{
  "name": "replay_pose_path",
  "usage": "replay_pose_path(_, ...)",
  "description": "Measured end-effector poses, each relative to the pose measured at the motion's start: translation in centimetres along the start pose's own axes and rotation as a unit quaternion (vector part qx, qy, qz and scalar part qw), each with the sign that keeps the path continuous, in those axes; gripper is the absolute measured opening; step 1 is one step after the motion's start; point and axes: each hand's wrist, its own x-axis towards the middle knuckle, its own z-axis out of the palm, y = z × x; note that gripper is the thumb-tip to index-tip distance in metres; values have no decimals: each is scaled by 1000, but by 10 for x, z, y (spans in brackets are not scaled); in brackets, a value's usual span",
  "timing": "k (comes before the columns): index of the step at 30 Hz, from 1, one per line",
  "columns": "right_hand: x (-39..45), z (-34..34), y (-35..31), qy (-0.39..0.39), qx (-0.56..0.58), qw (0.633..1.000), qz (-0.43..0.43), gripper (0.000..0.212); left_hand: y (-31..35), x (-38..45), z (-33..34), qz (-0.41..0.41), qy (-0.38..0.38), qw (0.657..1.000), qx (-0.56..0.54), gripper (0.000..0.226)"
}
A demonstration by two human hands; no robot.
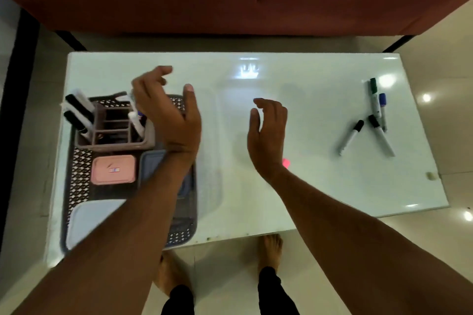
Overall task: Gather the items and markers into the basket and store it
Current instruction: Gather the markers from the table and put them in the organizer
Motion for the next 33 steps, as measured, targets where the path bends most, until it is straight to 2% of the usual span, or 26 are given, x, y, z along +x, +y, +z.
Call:
replay_pose_path(7,32,-92,106,26,-76,996,42,22,84,-81,96,-48,-159,986,-22,24)
replay_pose_path(13,44,-161,196,29,-165,983,69,22,130,-160,177,-107,-317,942,-6,10)
replay_pose_path(18,41,-210,256,8,-243,963,118,31,159,-214,231,-62,-427,898,85,29)
replay_pose_path(23,41,-229,293,-34,-295,945,138,33,177,-240,261,25,-471,863,181,43)
replay_pose_path(27,47,-226,307,-62,-307,938,150,29,179,-247,277,49,-500,827,254,34)
replay_pose_path(30,50,-221,312,-84,-293,941,147,22,180,-247,283,38,-503,825,257,16)
replay_pose_path(33,49,-217,311,-101,-255,950,152,16,181,-243,290,15,-477,847,235,8)
